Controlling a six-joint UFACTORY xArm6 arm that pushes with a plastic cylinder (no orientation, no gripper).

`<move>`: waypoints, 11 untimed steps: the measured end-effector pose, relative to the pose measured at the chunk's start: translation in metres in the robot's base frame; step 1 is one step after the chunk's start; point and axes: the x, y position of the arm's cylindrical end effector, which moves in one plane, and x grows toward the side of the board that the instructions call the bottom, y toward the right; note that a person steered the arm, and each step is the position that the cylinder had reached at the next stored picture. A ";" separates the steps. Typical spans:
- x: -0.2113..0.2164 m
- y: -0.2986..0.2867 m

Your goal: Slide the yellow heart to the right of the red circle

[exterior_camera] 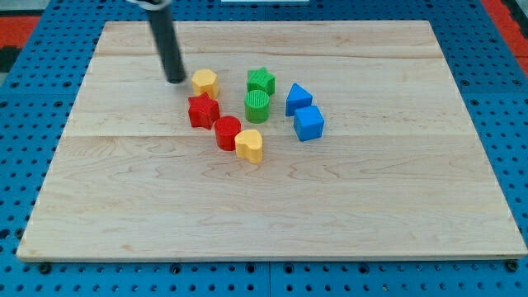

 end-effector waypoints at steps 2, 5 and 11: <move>0.065 -0.041; 0.169 0.043; 0.171 0.112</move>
